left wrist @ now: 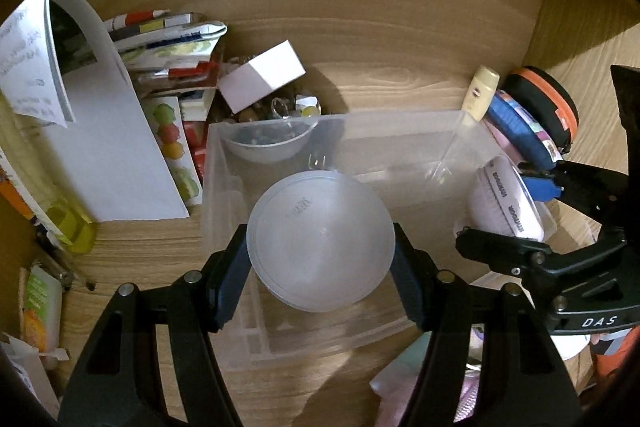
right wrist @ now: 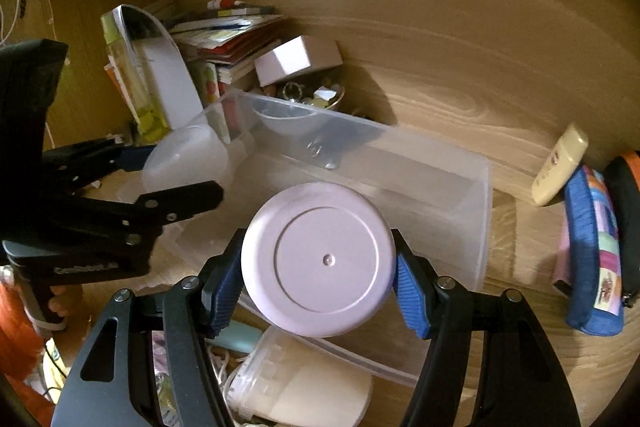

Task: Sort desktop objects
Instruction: 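Carry both lids over the clear box and open both tools to drop them inside, then grasp the dark green glass bottle with the left tool while the right tool grasps the white cloth pouch, then lower the green bottle and white pouch into the clear box and open both tools, then grasp the beige plastic jar with the right tool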

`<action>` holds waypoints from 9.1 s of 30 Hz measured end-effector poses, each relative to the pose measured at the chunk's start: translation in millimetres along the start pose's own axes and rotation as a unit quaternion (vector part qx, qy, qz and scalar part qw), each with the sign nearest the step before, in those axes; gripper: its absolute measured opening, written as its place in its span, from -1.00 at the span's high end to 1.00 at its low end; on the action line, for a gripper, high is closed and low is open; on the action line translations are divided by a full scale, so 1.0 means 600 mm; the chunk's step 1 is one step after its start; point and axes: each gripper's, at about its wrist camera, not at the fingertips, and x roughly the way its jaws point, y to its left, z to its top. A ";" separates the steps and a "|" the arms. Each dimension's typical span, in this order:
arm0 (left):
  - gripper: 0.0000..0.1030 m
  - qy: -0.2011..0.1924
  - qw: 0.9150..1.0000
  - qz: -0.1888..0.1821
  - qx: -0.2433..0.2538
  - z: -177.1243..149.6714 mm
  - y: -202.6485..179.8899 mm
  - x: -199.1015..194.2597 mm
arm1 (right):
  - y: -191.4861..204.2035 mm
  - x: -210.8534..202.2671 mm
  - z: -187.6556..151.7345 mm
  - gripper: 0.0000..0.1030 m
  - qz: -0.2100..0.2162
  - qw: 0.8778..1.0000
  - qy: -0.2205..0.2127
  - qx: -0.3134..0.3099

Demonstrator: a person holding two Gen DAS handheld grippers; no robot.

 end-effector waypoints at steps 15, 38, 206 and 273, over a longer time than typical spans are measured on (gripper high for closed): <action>-0.26 0.001 0.999 0.029 0.034 -0.007 -0.023 0.021 | -0.005 0.033 -0.006 -0.22 0.013 0.999 0.033 0.025; -0.75 -0.056 0.997 0.037 0.040 -0.009 -0.027 -0.054 | 0.011 -0.080 -0.025 -0.64 -0.037 0.998 -0.041 -0.004; -0.80 -0.065 0.994 0.088 -0.015 0.033 -0.015 0.020 | 0.008 -0.013 0.006 -0.64 -0.175 0.978 -0.107 -0.036; -0.94 0.055 0.997 -0.042 0.019 -0.141 -0.052 -0.034 | -0.015 -0.078 -0.179 -0.33 -0.034 0.996 -0.013 0.087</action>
